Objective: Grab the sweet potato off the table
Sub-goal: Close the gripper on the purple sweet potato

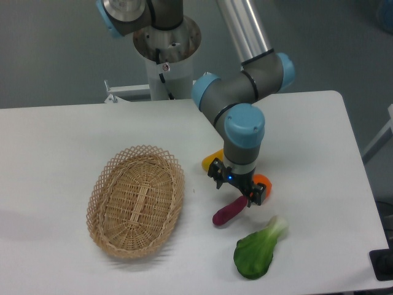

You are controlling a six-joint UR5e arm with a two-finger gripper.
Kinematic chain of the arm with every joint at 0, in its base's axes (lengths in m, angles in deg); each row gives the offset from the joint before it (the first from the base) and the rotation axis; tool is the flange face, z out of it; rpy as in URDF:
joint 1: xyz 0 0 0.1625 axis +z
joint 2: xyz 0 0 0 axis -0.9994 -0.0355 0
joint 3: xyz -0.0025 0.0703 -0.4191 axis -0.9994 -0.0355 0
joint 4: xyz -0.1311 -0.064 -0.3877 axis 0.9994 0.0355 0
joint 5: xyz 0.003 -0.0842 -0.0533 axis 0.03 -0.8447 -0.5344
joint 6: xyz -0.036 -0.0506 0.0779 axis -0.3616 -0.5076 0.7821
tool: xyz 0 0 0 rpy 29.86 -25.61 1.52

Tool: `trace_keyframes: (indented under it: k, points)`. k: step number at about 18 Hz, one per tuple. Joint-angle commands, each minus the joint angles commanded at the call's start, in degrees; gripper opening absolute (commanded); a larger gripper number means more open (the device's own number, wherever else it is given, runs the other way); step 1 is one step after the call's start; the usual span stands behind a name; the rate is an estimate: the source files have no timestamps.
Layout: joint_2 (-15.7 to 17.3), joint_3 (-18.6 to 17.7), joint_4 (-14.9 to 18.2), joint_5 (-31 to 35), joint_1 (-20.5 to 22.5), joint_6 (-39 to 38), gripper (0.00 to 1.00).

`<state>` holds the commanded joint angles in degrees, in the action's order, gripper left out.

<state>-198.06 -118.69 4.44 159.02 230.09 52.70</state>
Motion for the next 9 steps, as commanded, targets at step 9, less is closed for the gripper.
trace_keyframes:
  k: [9]
  points:
    - [-2.37, -0.44, -4.75, 0.27, -0.09, 0.18, 1.00]
